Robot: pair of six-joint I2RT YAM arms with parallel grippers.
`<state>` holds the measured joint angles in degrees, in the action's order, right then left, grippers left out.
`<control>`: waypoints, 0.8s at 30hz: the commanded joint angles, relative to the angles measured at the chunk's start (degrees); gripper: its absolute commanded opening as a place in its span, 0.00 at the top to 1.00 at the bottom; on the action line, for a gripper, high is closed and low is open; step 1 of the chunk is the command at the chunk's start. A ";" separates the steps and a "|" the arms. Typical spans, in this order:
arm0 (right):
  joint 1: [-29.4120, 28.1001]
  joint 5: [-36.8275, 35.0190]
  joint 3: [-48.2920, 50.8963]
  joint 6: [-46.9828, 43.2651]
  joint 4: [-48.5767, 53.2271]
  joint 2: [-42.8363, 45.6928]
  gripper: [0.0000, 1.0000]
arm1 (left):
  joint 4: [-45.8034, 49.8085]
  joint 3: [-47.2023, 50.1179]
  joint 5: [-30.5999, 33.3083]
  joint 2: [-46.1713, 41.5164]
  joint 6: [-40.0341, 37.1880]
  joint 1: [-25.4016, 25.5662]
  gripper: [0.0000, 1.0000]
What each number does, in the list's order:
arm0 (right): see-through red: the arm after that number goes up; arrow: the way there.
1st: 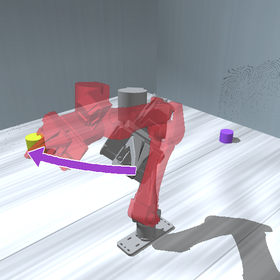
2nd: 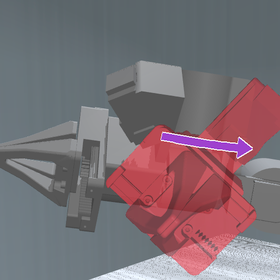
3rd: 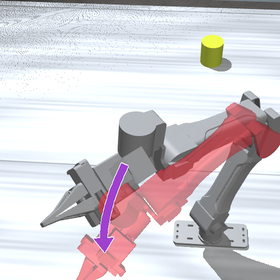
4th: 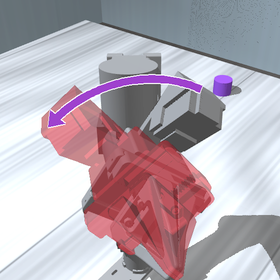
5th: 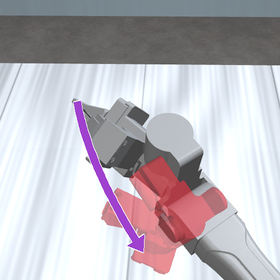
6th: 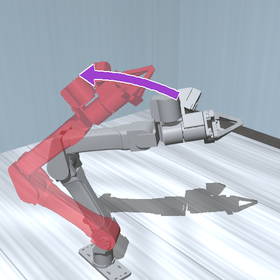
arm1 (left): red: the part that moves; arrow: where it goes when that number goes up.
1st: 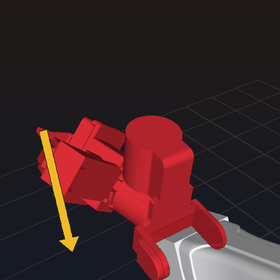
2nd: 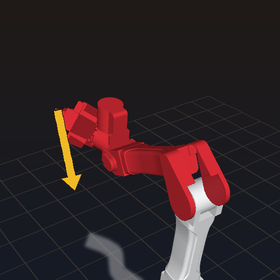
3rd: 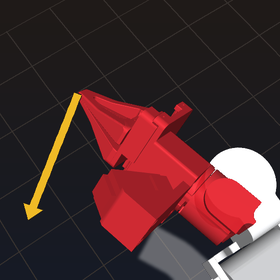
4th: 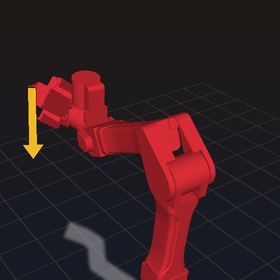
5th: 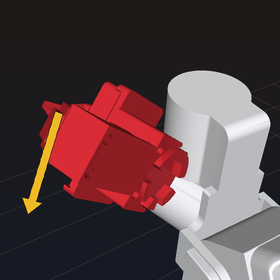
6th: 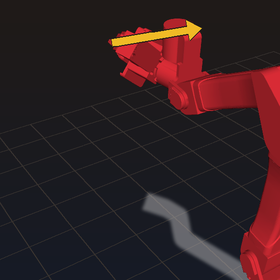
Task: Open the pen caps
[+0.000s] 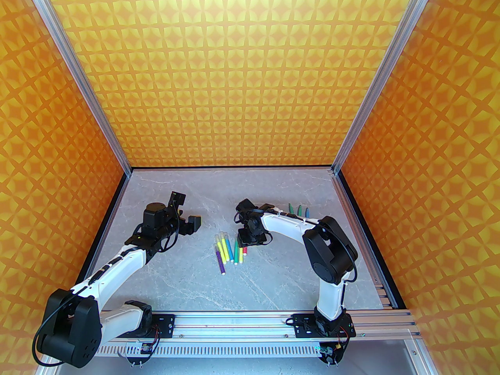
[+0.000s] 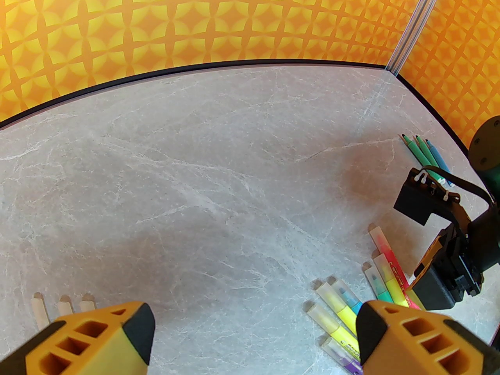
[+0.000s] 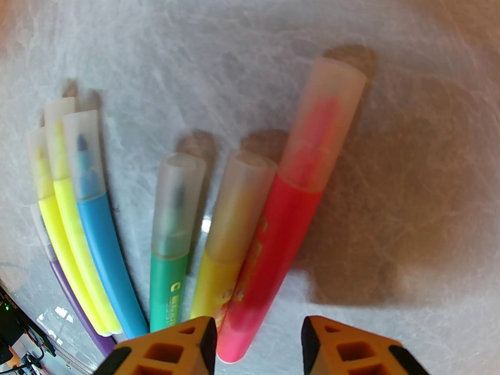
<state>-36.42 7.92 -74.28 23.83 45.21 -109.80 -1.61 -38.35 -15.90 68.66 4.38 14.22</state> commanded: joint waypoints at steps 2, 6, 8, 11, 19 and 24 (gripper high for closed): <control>-0.31 -1.53 -1.04 1.76 -0.21 -1.92 0.61 | -0.78 0.80 -0.80 -0.95 -0.60 0.20 0.10; -0.31 -2.87 -1.21 2.18 -0.29 -2.77 0.63 | -0.77 0.73 -0.80 -0.99 -0.60 0.21 0.10; -0.31 -3.41 -1.44 2.21 0.24 -3.16 0.64 | -0.53 0.64 -0.80 -1.15 -0.69 0.20 0.10; -0.31 -4.33 -1.44 1.99 1.12 -3.46 0.66 | -0.22 0.64 -0.80 -1.59 -0.78 0.24 0.10; -0.31 -9.40 -3.97 1.26 3.99 -6.15 0.72 | -0.01 0.81 -0.80 -2.38 -0.78 0.19 0.10; -0.31 -10.58 -4.46 1.22 4.01 -7.72 0.74 | -0.30 0.85 -0.80 -2.18 -0.73 0.20 0.10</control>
<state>-37.17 2.09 -78.41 25.08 49.93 -114.34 -1.58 -38.30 -15.90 67.20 4.38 14.22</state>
